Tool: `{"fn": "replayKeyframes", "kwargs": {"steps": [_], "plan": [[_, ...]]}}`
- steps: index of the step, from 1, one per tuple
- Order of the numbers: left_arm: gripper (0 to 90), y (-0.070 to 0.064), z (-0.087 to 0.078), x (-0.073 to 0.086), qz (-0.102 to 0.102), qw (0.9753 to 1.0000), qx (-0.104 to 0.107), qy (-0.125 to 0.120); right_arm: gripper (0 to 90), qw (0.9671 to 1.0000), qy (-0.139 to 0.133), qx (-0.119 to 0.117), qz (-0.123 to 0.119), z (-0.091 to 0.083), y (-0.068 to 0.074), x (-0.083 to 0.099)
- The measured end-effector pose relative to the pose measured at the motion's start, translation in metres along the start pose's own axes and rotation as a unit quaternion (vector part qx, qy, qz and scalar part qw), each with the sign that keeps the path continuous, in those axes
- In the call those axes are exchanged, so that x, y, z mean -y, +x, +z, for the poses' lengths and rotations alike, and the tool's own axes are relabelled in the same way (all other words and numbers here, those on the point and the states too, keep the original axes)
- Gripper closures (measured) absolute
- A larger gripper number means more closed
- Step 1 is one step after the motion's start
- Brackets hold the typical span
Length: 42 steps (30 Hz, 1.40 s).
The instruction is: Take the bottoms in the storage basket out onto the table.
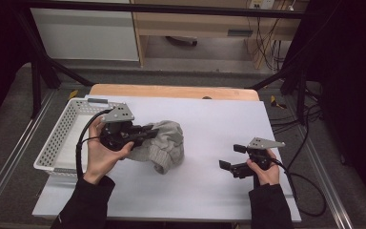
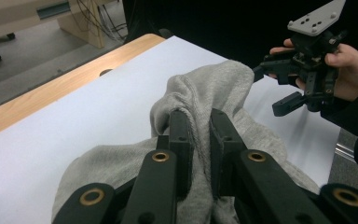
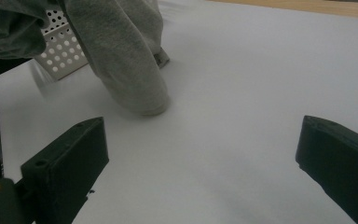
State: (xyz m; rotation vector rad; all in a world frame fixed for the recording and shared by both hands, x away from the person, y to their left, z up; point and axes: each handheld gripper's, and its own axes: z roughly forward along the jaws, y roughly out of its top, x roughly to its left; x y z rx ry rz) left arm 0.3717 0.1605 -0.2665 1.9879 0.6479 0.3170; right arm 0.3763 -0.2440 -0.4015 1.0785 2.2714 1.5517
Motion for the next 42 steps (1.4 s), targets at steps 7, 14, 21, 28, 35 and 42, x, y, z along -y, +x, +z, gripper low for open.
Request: {"fn": "replayKeyframes", "kwargs": {"steps": [7,14,21,28,35,42], "plan": [[81.0,-0.001,0.007,0.004,0.0,1.0,0.001,0.006,2.7,1.0,-0.001,0.0,0.001,0.0,0.0,0.0],[80.8,-0.002,0.013,0.007,0.001,0.9999,0.002,0.013,2.8,1.0,-0.001,0.0,0.001,0.0,0.0,0.0],[80.6,-0.003,0.02,0.01,0.001,0.9997,0.001,0.023,2.7,1.0,-0.001,0.0,0.001,0.0,0.0,0.0],[80.2,-0.003,0.025,0.013,0.0,0.9995,0.002,0.031,2.7,1.0,-0.002,-0.001,0.002,-0.001,0.0,0.0],[80.0,-0.002,0.03,0.018,-0.004,0.9993,0.004,0.038,2.7,1.0,-0.002,0.0,0.002,-0.001,0.0,0.0],[79.9,-0.002,0.038,0.023,-0.004,0.9988,0.005,0.049,2.7,1.0,-0.001,0.0,0.002,-0.001,0.0,0.0]]}}
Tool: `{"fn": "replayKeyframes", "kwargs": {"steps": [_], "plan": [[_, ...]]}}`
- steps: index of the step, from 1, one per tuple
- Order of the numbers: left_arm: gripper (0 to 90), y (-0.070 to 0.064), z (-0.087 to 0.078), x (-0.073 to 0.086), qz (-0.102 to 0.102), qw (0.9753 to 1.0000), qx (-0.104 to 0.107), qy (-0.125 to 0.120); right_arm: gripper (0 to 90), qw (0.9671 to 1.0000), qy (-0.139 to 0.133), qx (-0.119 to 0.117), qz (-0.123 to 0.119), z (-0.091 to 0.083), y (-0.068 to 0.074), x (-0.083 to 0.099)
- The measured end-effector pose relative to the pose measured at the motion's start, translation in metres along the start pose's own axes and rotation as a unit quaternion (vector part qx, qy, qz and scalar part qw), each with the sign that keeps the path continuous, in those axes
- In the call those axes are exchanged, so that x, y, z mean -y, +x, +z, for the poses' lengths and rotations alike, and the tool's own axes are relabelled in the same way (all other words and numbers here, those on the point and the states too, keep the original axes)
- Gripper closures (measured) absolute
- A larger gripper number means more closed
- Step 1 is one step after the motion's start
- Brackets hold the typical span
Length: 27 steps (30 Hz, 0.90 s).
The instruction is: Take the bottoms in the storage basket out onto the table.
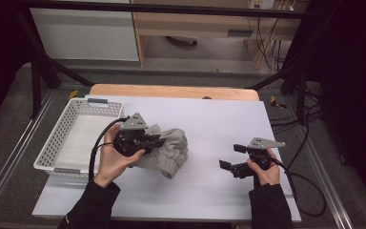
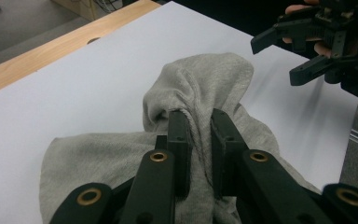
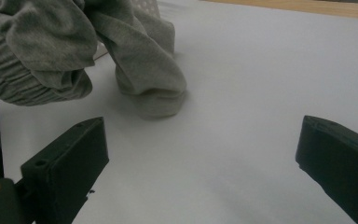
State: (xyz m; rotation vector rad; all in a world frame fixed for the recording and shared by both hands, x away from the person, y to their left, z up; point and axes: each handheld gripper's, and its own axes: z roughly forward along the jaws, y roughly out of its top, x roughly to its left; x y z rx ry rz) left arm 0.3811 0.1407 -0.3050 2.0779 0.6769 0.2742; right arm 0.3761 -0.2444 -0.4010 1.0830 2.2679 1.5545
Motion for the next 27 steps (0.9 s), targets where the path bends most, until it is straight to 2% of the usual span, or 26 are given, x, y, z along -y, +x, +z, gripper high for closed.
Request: {"fn": "replayKeyframes", "kwargs": {"steps": [17,27], "plan": [[79.8,-0.001,0.014,0.012,0.0,0.9999,0.011,0.009,2.9,1.0,-0.001,-0.001,-0.001,0.0,0.0,0.0],[79.1,0.001,0.025,0.025,-0.003,0.9995,0.018,0.027,2.9,1.0,-0.001,0.0,-0.001,0.0,0.0,0.0]]}}
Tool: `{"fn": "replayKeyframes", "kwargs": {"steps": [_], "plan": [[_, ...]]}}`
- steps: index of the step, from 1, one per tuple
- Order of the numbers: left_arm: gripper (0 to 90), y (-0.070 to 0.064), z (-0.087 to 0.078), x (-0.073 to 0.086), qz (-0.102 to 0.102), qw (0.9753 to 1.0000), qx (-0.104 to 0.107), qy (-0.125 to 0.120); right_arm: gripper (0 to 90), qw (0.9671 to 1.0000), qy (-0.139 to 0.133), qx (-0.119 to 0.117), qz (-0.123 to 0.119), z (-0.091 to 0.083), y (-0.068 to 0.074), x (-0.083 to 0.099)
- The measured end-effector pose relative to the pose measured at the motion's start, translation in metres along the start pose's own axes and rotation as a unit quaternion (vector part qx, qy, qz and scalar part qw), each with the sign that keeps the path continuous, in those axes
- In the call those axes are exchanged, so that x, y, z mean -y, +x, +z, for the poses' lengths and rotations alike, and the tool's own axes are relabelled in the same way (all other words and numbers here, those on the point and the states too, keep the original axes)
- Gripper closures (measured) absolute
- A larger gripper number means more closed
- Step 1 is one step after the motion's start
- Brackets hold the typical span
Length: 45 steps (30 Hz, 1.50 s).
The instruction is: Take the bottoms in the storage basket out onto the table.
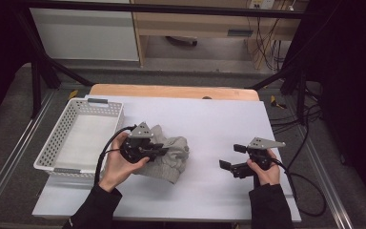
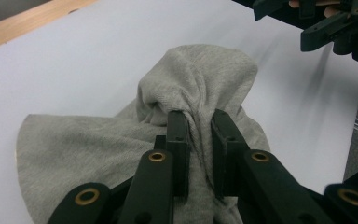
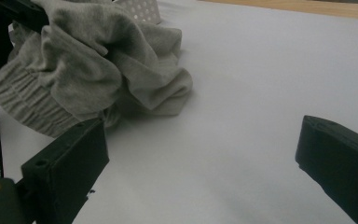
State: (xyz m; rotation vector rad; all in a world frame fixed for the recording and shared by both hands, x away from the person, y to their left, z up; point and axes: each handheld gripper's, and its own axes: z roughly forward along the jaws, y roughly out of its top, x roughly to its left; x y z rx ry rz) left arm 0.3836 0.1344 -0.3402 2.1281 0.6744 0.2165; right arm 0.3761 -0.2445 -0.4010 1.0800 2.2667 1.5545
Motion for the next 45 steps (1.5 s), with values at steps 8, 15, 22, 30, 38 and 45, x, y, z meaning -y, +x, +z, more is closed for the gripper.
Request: {"fn": "replayKeyframes", "kwargs": {"steps": [8,15,22,30,38,45], "plan": [[78.9,-0.001,0.007,0.006,0.002,0.9999,0.006,0.012,2.9,1.0,0.0,0.0,0.0,0.0,0.0,0.0],[74.8,-0.002,0.01,0.009,0.003,0.9997,0.015,0.016,2.9,1.0,0.0,0.0,0.001,0.0,0.0,0.0],[57.2,-0.004,0.008,0.01,0.007,0.9996,0.021,0.019,2.9,1.0,0.0,0.0,0.001,0.0,0.0,0.0],[34.9,-0.007,0.001,0.01,0.022,0.9997,0.008,0.009,2.9,1.0,0.0,0.0,0.001,-0.001,0.0,0.0],[20.6,-0.004,-0.009,0.012,0.022,0.9997,0.009,-0.002,2.9,1.0,-0.001,0.001,0.001,-0.001,0.0,0.0],[12.7,-0.001,-0.019,0.013,0.02,0.9997,0.002,-0.01,3.0,1.0,0.0,0.001,0.001,-0.001,0.0,-0.001]]}}
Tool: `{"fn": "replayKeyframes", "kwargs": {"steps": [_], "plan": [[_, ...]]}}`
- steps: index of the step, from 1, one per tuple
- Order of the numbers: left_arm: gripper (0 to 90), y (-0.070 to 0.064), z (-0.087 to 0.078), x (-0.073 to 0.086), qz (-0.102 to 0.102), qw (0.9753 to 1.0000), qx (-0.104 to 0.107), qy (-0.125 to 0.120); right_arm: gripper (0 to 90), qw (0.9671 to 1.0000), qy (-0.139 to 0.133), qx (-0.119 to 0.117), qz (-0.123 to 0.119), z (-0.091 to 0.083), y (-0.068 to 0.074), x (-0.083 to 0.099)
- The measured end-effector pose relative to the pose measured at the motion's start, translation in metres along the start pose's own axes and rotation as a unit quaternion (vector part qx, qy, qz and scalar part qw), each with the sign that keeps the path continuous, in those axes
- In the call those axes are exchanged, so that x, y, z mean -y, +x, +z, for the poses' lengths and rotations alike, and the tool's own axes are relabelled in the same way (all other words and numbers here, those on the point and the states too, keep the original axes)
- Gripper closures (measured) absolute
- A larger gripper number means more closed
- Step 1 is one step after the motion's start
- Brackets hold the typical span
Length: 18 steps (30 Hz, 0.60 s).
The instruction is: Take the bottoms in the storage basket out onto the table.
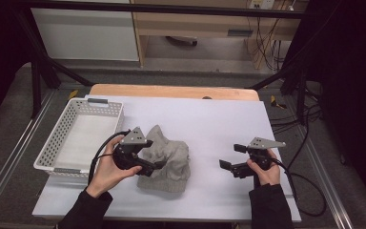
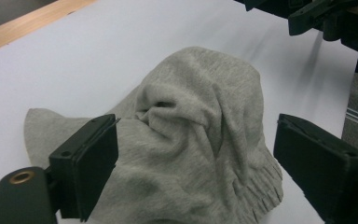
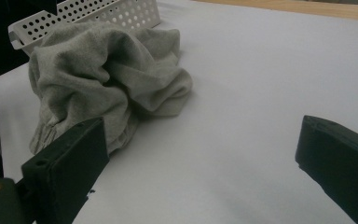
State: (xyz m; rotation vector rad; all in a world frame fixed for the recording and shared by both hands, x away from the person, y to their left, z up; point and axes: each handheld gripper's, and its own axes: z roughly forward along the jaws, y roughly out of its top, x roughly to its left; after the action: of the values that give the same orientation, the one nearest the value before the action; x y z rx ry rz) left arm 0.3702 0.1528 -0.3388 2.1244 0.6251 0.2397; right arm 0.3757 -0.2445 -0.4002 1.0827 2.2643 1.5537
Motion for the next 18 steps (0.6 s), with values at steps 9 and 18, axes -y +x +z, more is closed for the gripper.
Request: {"fn": "replayKeyframes", "kwargs": {"steps": [9,18], "plan": [[5.4,0.006,-0.012,0.005,-0.001,0.9999,-0.014,-0.002,2.9,1.0,0.001,0.0,0.0,0.0,0.0,0.0],[3.8,0.016,-0.025,0.017,-0.01,0.9997,-0.023,-0.002,2.9,1.0,0.001,0.0,0.0,0.001,0.0,0.0]]}}
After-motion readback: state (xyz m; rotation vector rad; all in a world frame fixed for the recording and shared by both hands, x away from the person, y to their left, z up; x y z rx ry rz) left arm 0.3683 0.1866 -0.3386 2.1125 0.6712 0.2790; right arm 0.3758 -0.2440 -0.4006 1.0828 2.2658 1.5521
